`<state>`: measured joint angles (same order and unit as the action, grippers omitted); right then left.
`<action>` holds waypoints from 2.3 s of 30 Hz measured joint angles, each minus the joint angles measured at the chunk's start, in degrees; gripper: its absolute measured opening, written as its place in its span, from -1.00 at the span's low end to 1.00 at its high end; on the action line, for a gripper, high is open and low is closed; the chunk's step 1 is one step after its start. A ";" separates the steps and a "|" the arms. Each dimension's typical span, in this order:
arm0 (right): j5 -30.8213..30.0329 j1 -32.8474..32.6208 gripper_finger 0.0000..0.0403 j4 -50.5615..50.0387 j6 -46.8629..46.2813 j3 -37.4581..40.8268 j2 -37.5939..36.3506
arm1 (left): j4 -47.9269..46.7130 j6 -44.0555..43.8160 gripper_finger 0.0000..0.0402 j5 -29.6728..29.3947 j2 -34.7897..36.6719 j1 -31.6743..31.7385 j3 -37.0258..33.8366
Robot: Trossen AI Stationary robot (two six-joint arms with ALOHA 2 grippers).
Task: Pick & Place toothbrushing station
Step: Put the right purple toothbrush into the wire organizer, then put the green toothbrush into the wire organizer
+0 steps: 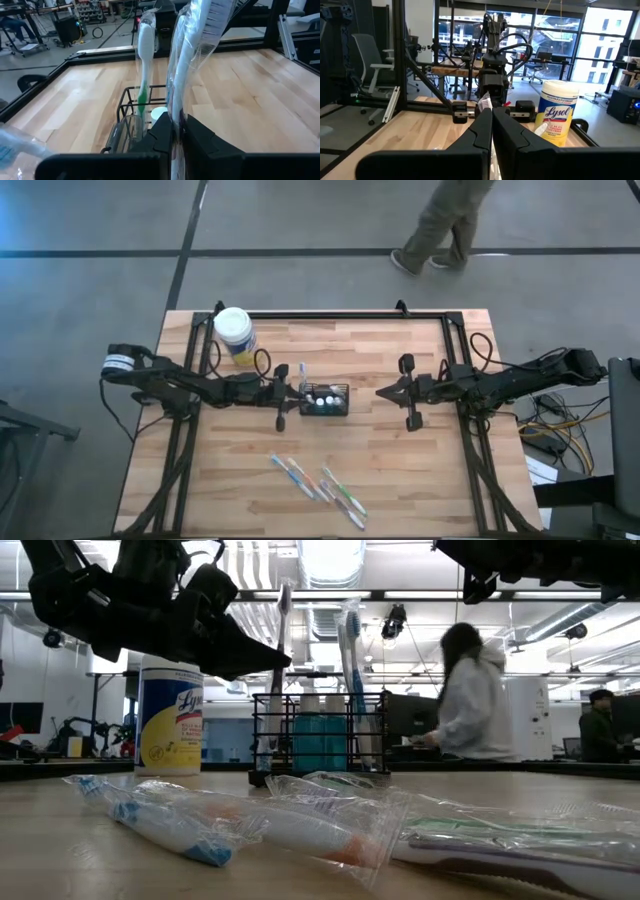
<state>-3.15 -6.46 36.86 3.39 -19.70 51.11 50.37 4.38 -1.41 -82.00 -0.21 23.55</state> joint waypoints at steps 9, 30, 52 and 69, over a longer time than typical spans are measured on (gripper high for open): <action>0.00 0.00 -0.96 -0.24 0.00 0.00 0.00 | -0.54 -3.78 -0.83 -1.62 0.00 0.63 0.00; 0.01 0.00 -0.96 -0.69 -0.24 0.12 0.00 | -2.75 -5.98 -0.38 -1.02 0.01 1.23 0.50; 0.06 -0.02 -0.96 -1.99 -0.43 0.31 0.00 | -24.36 -3.08 0.10 2.00 24.66 1.13 0.61; 0.06 -0.02 -0.96 -1.07 -1.49 0.31 -0.02 | -43.67 6.77 -0.86 -2.85 52.42 2.80 -4.31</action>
<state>-3.09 -6.48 35.79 1.90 -19.40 51.09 6.70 11.15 -4.26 -29.58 2.59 19.24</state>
